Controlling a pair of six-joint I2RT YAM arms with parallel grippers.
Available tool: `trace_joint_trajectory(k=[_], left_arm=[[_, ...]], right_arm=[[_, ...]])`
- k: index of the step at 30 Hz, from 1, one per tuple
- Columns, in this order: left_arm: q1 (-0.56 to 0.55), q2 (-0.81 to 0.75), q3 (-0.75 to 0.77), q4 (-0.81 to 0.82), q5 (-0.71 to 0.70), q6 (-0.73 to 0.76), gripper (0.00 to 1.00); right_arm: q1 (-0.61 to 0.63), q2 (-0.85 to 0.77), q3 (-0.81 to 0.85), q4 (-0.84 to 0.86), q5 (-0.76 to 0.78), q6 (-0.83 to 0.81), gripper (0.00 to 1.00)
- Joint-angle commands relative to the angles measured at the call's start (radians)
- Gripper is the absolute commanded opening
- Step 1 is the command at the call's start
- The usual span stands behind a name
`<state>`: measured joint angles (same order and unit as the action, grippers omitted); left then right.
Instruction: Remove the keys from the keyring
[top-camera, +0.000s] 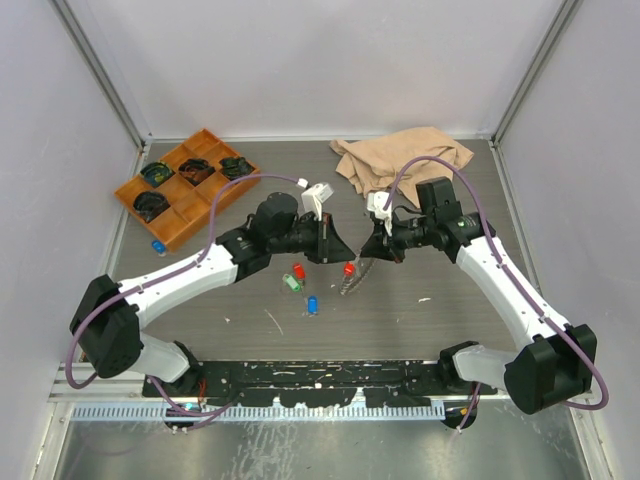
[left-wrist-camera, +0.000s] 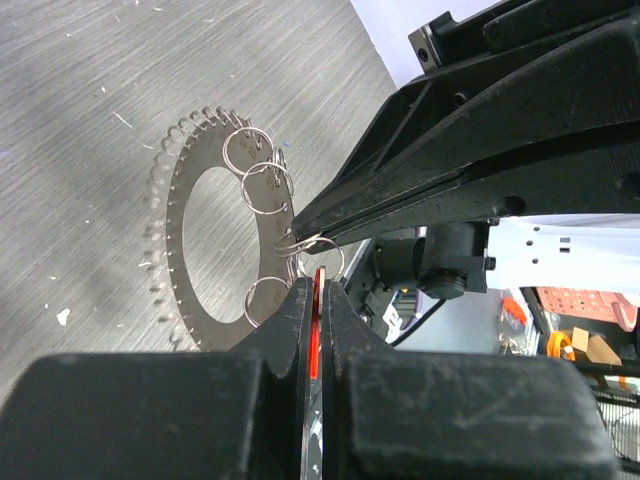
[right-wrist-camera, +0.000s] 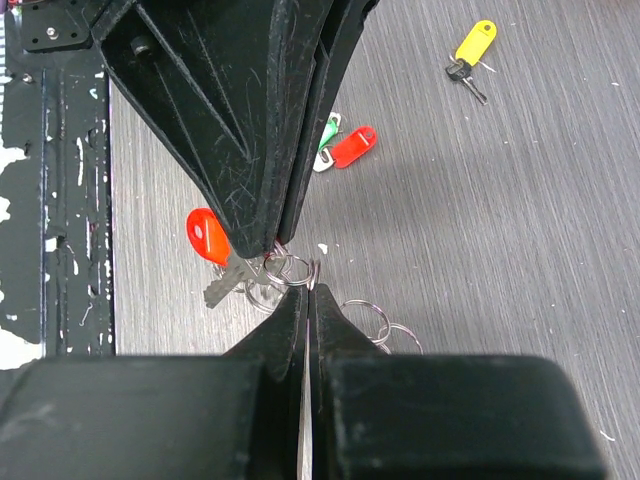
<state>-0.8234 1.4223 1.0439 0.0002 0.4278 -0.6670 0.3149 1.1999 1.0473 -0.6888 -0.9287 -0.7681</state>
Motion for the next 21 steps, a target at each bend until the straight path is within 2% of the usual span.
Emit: trace_joint_trajectory(k=[1, 13, 21], left_arm=[[0.008, -0.038, -0.011, 0.068, 0.09, -0.036, 0.02], [0.062, -0.084, -0.083, 0.096, 0.145, -0.062, 0.0], [0.071, -0.091, -0.11, 0.075, 0.2, -0.054, 0.0]], right_arm=[[0.007, -0.02, 0.005, 0.003, -0.032, -0.026, 0.01], [0.021, -0.016, 0.003, -0.048, -0.068, -0.105, 0.01], [0.029, -0.04, -0.026, -0.107, -0.144, -0.258, 0.01]])
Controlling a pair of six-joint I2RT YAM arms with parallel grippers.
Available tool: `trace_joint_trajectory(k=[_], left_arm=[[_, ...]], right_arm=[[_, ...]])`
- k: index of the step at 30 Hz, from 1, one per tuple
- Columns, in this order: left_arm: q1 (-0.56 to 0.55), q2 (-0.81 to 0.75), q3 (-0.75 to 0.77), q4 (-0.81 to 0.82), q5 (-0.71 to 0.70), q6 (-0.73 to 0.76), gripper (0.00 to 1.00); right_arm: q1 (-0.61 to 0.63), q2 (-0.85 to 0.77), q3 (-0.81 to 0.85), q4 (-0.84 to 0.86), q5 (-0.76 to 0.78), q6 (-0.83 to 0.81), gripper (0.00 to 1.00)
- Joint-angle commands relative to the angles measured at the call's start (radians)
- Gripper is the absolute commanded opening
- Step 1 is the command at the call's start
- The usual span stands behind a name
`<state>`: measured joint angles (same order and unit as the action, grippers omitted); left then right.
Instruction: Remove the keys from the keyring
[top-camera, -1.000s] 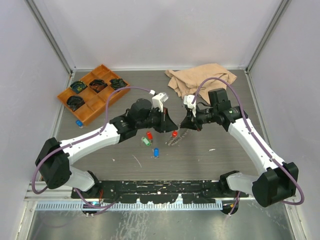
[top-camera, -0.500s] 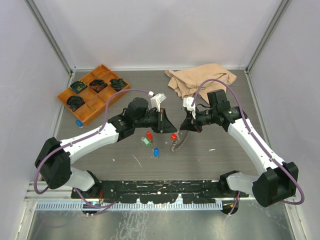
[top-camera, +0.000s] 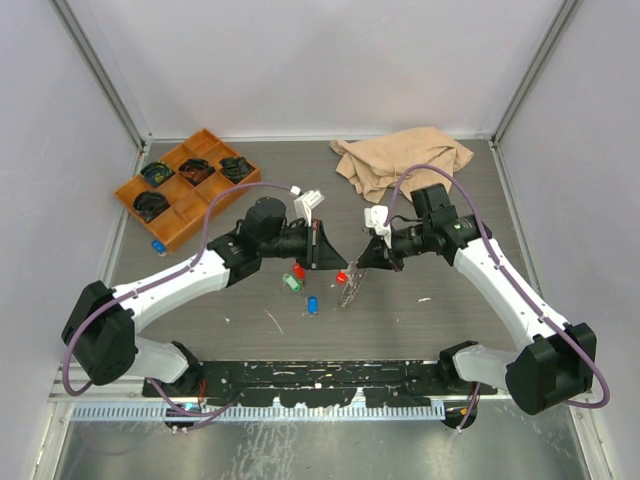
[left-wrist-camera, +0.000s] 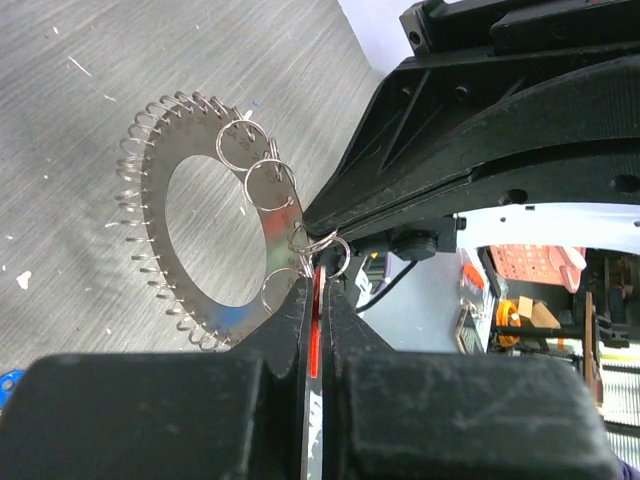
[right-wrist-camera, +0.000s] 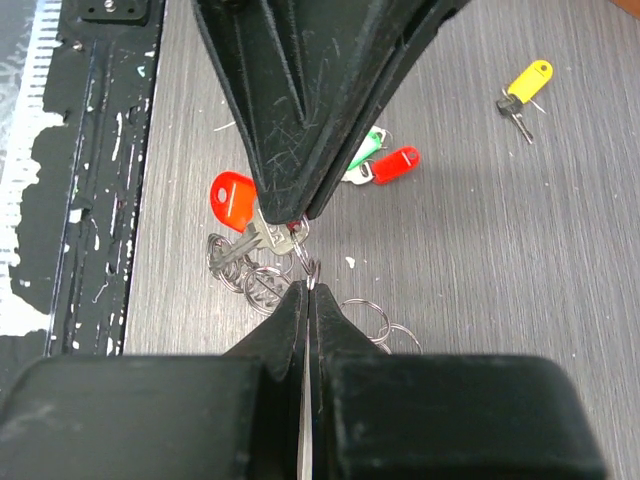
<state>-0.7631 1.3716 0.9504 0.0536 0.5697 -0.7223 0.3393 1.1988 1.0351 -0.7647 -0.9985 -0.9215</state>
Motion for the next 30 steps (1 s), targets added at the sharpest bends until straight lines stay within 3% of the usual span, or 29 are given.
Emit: trace_joint_trajectory(k=[1, 9, 27, 30], left_arm=[[0.011, -0.041, -0.025, 0.019, 0.063, 0.001, 0.0], [0.013, -0.062, -0.093, 0.033, 0.053, -0.013, 0.0], [0.003, 0.025, -0.183, 0.196, 0.116, -0.103, 0.0], [0.002, 0.021, -0.203, 0.231, 0.122, -0.112, 0.05]], right_arm=[[0.004, -0.039, -0.017, -0.037, -0.082, -0.122, 0.01], [0.003, -0.043, -0.043, -0.064, -0.127, -0.23, 0.01], [-0.017, -0.028, -0.052, -0.103, -0.224, -0.292, 0.01], [-0.018, -0.023, -0.053, -0.109, -0.232, -0.301, 0.01]])
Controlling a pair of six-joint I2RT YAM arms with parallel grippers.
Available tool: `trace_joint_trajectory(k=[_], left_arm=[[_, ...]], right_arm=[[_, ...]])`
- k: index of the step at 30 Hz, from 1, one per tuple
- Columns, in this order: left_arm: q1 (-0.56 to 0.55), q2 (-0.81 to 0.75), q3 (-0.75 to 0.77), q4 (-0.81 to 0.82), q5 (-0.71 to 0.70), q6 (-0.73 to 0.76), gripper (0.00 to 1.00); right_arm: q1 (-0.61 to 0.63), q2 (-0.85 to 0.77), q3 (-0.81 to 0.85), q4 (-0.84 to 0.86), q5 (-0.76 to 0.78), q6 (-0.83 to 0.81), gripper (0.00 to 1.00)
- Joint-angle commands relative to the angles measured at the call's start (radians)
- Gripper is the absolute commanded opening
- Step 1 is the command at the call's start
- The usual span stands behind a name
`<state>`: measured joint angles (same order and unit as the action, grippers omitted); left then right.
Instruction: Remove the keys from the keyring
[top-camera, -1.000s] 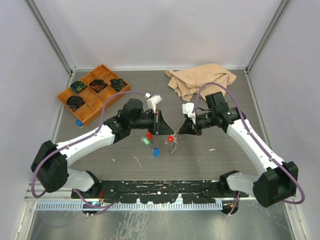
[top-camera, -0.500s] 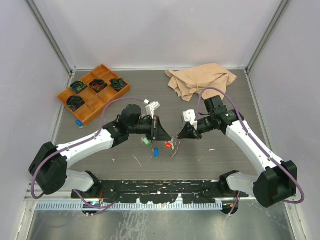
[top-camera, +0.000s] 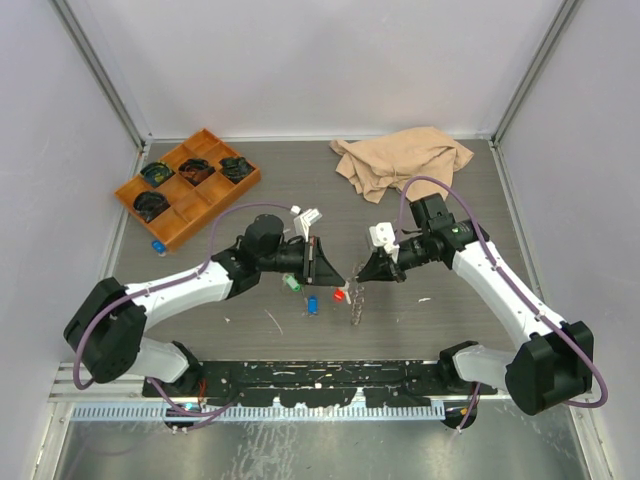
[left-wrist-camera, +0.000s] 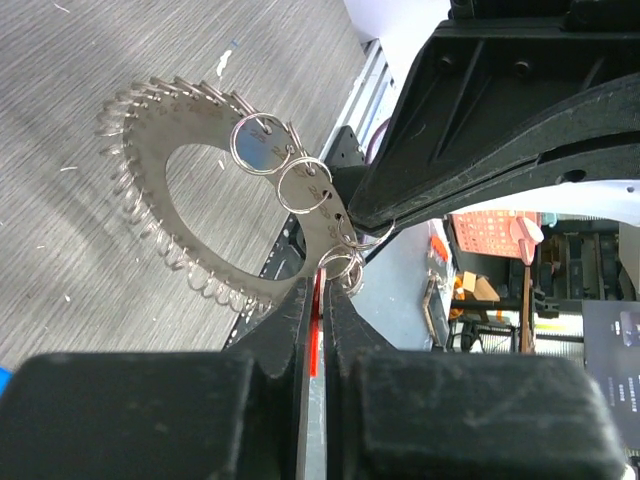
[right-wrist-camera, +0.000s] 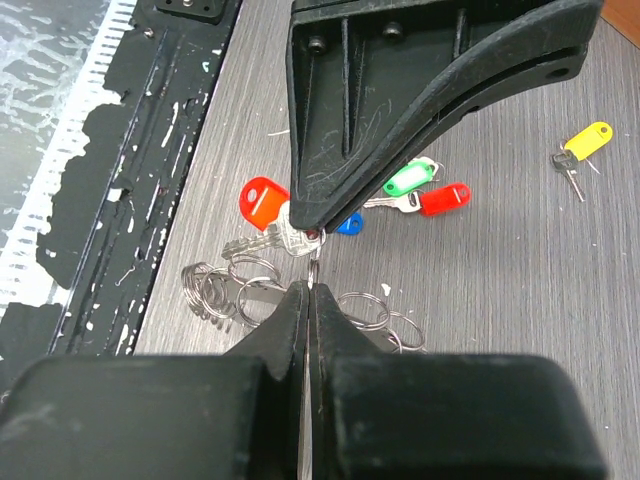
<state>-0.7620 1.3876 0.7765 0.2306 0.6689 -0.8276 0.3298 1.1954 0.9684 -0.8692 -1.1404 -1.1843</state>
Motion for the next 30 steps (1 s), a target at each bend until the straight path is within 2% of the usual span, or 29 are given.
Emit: trace_joint_trajectory(k=[1, 3, 6, 11, 16, 18, 21, 26, 30], left_arm=[[0.001, 0.0, -0.039, 0.065, 0.022, -0.008, 0.09], [0.002, -0.018, -0.061, 0.084, 0.02, -0.008, 0.2], [0.002, -0.061, -0.11, 0.126, 0.014, -0.007, 0.29], [0.001, -0.199, -0.197, 0.186, -0.024, 0.061, 0.37], [-0.015, -0.306, -0.275, 0.338, -0.108, 0.15, 0.48], [-0.019, -0.314, -0.29, 0.407, -0.122, 0.154, 0.5], [-0.022, -0.291, -0.28, 0.456, -0.15, 0.075, 0.5], [-0.085, -0.244, -0.235, 0.423, -0.256, -0.007, 0.51], [-0.142, -0.243, -0.208, 0.312, -0.364, -0.023, 0.49]], right_arm=[[-0.01, -0.016, 0.015, -0.006, -0.094, -0.038, 0.01], [-0.013, -0.012, 0.017, -0.014, -0.104, -0.04, 0.01], [-0.018, -0.008, 0.024, -0.035, -0.122, -0.056, 0.01], [-0.02, 0.005, 0.03, -0.08, -0.131, -0.109, 0.01], [-0.021, 0.011, 0.027, -0.149, -0.148, -0.217, 0.01], [-0.021, 0.011, 0.023, -0.175, -0.152, -0.255, 0.01], [-0.02, 0.013, 0.017, -0.187, -0.151, -0.284, 0.01], [-0.021, 0.011, 0.018, -0.193, -0.148, -0.296, 0.01], [-0.021, 0.007, 0.017, -0.193, -0.146, -0.299, 0.01]])
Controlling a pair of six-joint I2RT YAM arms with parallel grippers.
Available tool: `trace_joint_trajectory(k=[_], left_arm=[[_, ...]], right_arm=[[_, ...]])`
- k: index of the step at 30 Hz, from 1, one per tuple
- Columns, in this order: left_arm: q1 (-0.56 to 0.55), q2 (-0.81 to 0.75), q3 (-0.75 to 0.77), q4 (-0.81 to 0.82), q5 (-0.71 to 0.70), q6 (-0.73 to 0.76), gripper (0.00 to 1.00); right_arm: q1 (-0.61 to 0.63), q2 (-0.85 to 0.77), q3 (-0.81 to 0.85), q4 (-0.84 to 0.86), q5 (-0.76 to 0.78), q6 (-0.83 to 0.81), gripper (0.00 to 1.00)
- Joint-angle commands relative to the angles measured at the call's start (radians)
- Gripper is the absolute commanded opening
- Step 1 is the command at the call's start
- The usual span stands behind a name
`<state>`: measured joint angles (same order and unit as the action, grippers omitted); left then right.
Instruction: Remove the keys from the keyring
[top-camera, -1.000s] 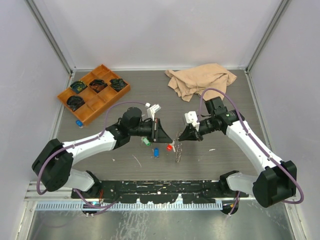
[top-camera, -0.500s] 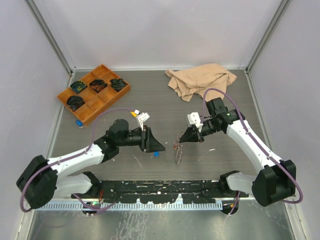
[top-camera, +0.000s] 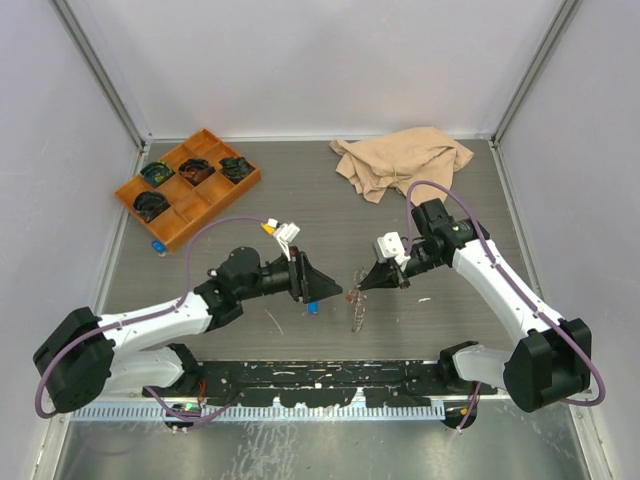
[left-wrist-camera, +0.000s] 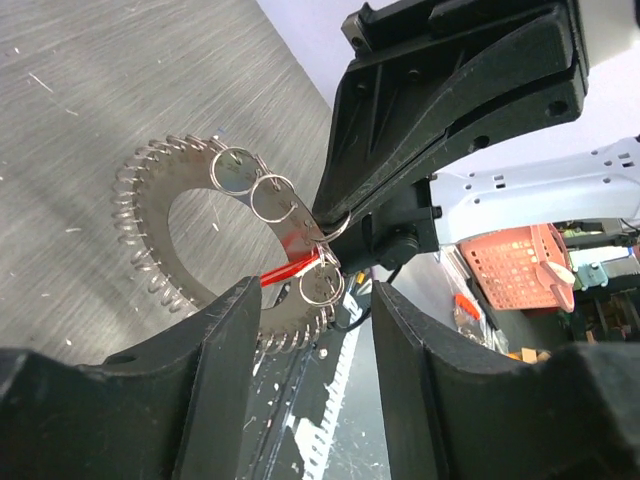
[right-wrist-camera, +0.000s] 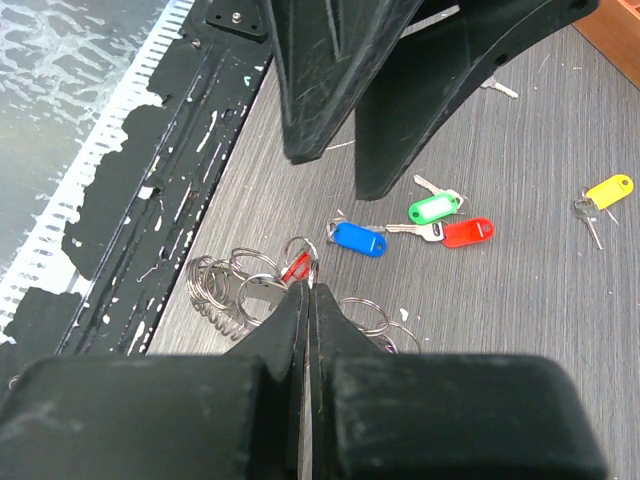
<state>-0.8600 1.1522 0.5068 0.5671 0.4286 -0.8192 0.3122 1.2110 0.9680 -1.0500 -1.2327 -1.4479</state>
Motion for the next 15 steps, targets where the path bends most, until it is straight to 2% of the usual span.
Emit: trace_joint_trajectory(k=[1, 7, 15], left_arm=[[-0.055, -0.007, 0.068, -0.047, -0.144, -0.037, 0.48], [-0.102, 0.017, 0.091, -0.085, -0.207, -0.075, 0.46], [-0.111, 0.081, 0.147, -0.114, -0.191, -0.092, 0.42]], right_arm=[[-0.003, -0.01, 0.017, -0.012, -0.052, -0.036, 0.01], [-0.004, -0.012, 0.017, -0.011, -0.053, -0.037, 0.01], [-0.005, -0.014, 0.016, -0.014, -0.057, -0.041, 0.01]])
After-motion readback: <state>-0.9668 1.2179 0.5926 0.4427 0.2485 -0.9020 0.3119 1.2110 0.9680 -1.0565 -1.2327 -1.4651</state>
